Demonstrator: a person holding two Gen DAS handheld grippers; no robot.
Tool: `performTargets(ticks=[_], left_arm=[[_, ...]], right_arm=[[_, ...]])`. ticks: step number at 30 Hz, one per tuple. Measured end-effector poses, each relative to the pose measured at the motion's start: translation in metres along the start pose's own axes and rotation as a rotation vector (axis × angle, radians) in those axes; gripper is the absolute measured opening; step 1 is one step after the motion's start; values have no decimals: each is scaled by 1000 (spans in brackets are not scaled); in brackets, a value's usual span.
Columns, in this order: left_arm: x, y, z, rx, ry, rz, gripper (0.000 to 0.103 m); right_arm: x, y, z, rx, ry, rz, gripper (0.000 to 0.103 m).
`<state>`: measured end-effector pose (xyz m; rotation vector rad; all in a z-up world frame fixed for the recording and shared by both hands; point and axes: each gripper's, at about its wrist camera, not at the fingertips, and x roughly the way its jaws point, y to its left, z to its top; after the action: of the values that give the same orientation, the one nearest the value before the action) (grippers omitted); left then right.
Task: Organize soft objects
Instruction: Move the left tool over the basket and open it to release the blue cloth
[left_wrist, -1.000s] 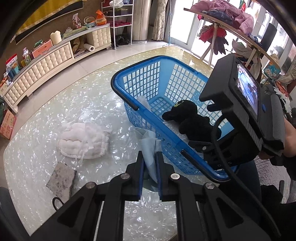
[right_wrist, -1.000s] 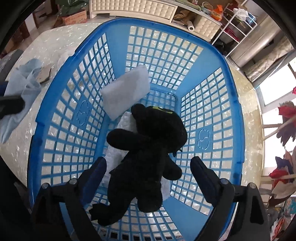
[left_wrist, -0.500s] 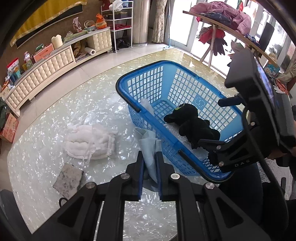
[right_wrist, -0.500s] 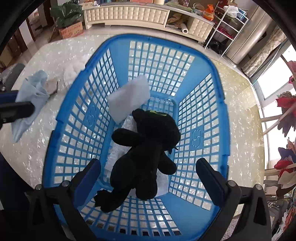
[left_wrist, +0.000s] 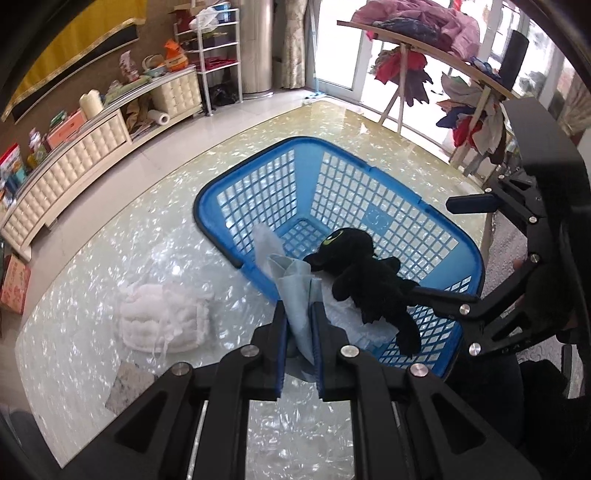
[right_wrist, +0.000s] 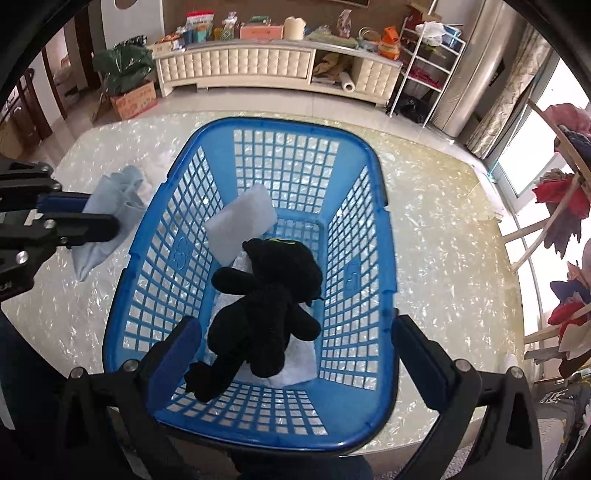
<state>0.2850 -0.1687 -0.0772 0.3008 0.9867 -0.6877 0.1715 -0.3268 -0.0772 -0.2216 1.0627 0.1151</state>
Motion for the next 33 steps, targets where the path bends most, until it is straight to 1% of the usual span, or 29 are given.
performTargets(ticks=[4,11,15,20,23,26,33], left_arm=[[6,-9,10,49,1,-2,10],[25,-15,40,125,11,-18,10],[40,-11,53,140,25,-39,10],[57,-11,60,171,47,-33,10],[68,-13,64,208,47,-40,10],[80,-14,68,243,58,-28,10],[108,-9,73,281,100,-4,10]], right_arm=[[1,-3,-6,14,-14,-3,103],[13,-14,-9,80,-25,12,103],[17,-18,-10,90,-18,24,103],[18,-22,-10,100,-21,38,103],[18,-24,-8,110,-23,46,103],[19,-23,-9,117,-15,47,103],[27,-27,-10,131,4,51,103]])
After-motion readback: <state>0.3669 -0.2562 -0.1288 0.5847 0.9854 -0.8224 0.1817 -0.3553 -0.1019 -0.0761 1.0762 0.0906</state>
